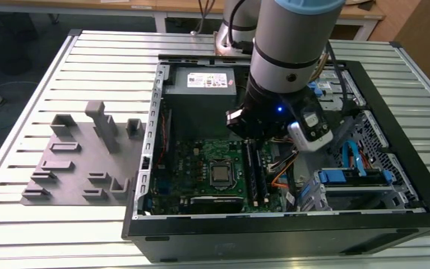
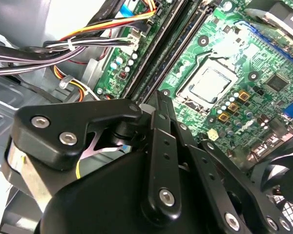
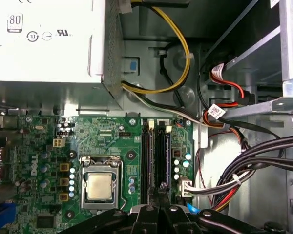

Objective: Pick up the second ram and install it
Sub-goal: 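Press down the second ram until it locks into place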

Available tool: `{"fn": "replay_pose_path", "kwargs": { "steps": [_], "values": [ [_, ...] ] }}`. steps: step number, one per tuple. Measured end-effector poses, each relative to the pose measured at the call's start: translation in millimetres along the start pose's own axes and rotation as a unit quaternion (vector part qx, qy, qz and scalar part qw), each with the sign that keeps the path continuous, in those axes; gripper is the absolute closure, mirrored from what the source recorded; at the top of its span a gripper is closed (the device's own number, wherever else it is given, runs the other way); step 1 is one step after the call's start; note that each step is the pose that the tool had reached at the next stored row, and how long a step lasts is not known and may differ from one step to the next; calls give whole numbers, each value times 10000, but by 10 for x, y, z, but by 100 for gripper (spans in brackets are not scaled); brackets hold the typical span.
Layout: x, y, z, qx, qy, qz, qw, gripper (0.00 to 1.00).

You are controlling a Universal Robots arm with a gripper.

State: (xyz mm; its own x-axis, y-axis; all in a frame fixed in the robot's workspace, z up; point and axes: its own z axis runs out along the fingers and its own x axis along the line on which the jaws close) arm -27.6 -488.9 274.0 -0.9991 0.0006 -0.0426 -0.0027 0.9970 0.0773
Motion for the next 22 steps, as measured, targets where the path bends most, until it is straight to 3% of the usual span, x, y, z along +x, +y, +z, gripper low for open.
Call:
{"fn": "replay_pose_path", "kwargs": {
  "steps": [9, 13, 22],
  "values": [
    [6, 179, 180, -1, 0, 7, 10000, 93],
    [8, 210, 245, 66, 0, 4, 10000, 93],
    [16, 238, 411, 68, 1, -5, 10000, 93]
  ]
}}
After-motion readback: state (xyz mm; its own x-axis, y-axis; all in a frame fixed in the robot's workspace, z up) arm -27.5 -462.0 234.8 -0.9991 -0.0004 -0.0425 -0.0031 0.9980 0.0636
